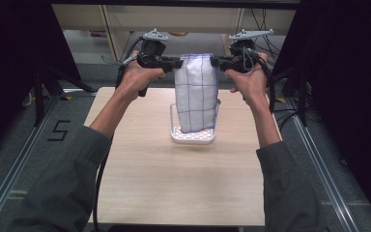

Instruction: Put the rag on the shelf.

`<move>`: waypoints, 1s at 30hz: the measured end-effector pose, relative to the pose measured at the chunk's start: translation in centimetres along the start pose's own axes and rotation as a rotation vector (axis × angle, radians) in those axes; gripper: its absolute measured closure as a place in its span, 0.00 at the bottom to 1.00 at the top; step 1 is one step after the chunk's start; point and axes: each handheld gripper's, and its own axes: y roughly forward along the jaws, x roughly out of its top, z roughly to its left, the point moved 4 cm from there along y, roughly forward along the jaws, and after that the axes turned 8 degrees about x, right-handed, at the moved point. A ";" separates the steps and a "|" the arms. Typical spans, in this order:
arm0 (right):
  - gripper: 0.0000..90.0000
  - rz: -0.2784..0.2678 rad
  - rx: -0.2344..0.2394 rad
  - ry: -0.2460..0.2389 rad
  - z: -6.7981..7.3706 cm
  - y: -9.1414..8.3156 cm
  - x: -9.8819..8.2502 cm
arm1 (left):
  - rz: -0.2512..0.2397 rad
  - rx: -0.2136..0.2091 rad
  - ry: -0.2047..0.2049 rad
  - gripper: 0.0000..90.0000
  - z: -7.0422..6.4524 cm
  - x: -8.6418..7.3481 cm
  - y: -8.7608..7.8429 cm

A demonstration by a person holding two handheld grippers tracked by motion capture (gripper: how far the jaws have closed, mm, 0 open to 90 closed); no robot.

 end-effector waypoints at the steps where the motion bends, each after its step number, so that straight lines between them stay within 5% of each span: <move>1: 0.94 0.002 -0.010 -0.009 -0.1 0.1 0.1 | 0.001 0.011 -0.007 0.92 0.2 0.0 0.2; 15: 0.94 0.049 -0.076 0.078 -3.2 3.9 -1.4 | 0.013 0.041 -0.073 0.92 1.8 -1.9 4.8; 30: 0.94 0.074 -0.066 0.119 -5.1 6.9 -3.8 | 0.077 0.071 -0.109 0.92 2.5 -5.3 7.7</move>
